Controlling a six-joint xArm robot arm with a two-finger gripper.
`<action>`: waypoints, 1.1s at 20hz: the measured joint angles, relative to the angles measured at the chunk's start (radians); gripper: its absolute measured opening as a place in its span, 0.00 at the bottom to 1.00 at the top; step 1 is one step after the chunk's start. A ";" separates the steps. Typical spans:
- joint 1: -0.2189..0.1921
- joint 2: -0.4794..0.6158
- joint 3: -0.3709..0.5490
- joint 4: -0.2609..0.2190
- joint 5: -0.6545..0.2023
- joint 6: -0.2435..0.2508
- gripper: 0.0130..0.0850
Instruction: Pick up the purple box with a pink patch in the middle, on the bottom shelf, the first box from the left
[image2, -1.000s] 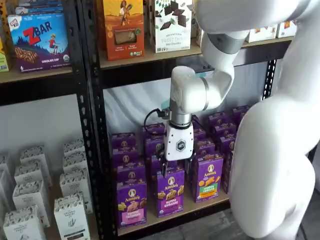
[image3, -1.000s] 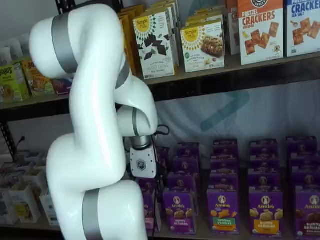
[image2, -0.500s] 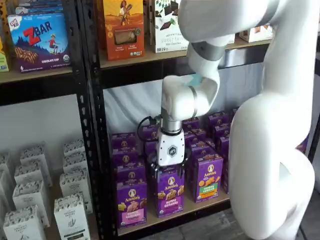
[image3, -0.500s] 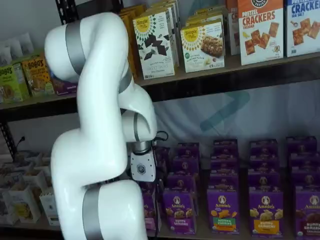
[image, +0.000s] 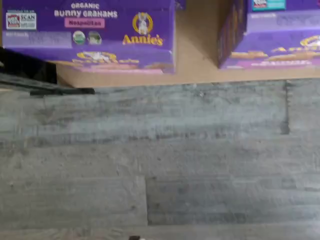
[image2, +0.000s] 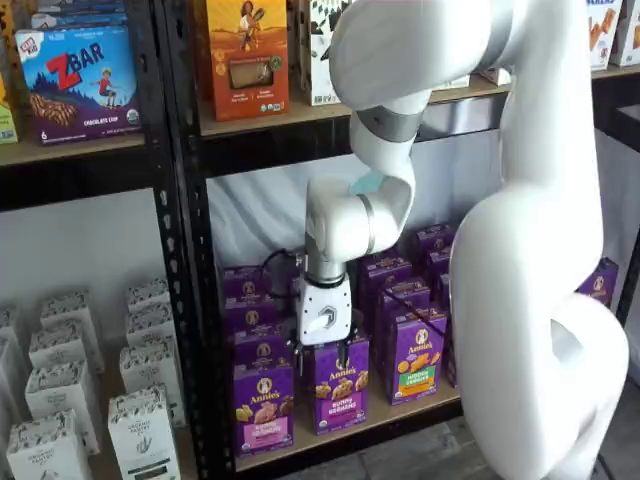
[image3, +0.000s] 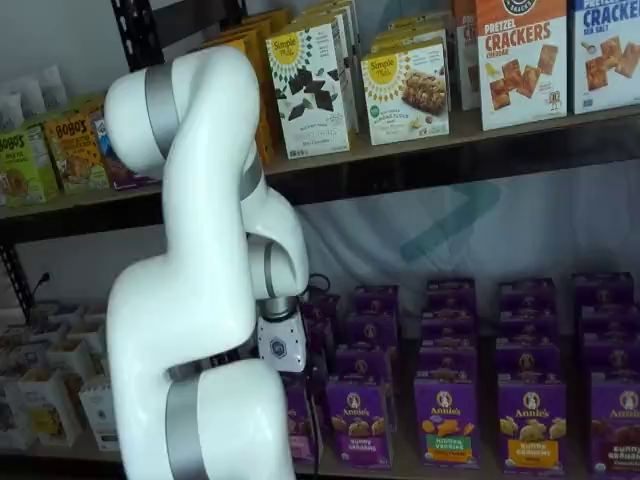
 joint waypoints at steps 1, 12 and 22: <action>0.003 0.018 -0.017 -0.002 -0.004 0.005 1.00; 0.021 0.191 -0.223 -0.017 -0.019 0.036 1.00; 0.016 0.262 -0.342 0.009 0.010 0.009 1.00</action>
